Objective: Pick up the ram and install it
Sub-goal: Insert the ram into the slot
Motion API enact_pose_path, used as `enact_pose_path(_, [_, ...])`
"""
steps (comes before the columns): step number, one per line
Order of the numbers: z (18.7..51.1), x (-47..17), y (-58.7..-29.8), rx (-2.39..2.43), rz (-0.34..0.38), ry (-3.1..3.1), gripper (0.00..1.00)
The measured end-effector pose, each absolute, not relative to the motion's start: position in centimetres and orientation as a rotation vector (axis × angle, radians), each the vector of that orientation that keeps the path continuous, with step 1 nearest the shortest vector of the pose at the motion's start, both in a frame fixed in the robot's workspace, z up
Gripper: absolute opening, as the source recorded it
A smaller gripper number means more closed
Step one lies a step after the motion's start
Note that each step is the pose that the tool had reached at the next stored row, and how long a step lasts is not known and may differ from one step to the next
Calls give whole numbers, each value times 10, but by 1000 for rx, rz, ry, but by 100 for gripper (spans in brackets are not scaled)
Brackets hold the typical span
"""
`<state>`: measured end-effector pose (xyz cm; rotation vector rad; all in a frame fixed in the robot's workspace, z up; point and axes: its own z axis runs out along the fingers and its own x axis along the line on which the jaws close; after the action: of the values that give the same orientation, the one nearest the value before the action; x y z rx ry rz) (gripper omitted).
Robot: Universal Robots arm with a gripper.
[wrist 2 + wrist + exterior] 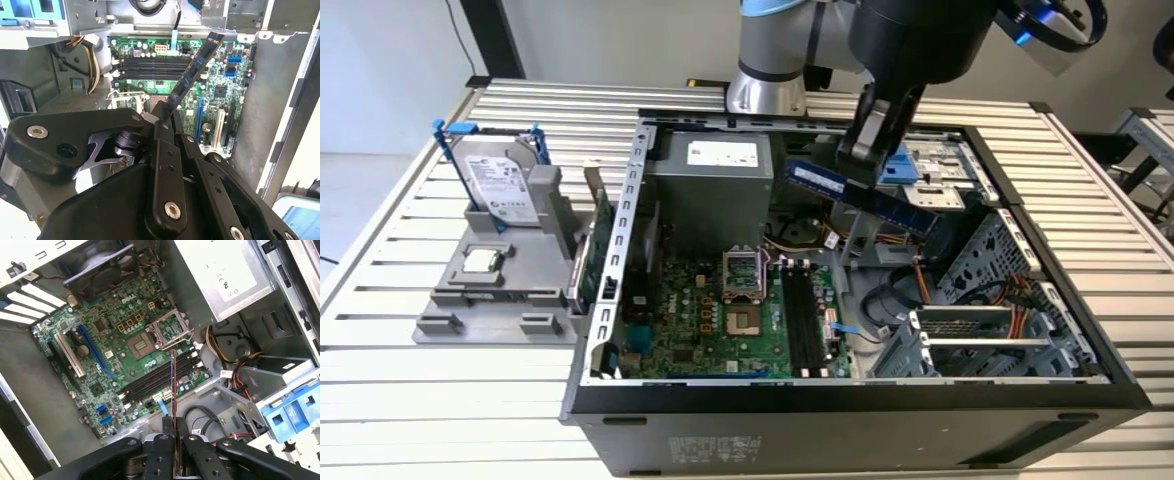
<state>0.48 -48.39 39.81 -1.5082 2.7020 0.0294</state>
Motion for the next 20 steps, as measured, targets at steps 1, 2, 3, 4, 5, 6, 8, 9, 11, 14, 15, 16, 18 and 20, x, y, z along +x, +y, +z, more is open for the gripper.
enact_pose_path(1, [398,5,-484,-1499,29,2707,0])
enact_pose_path(2, [398,5,-484,-1490,29,2712,0])
enact_pose_path(3, [398,5,-484,-1480,29,2717,0])
enact_pose_path(4, [398,5,-484,-1471,28,2722,0])
enact_pose_path(5, [398,5,-484,-1462,28,2727,0])
enact_pose_path(6, [398,5,-484,-1453,28,2732,0])
enact_pose_path(8, [398,5,-484,-1434,27,2741,0])
enact_pose_path(9, [398,5,-484,-1425,27,2746,0])
enact_pose_path(11, [398,5,-484,-1407,27,2755,0])
enact_pose_path(14, [398,5,-484,-1380,26,2769,0])
enact_pose_path(15, [398,5,-484,-1371,26,2773,0])
enact_pose_path(16, [398,5,-484,-1362,25,2778,0])
enact_pose_path(18, [398,5,-484,-1344,25,2786,0])
enact_pose_path(20, [398,5,-484,-1325,24,2795,0])
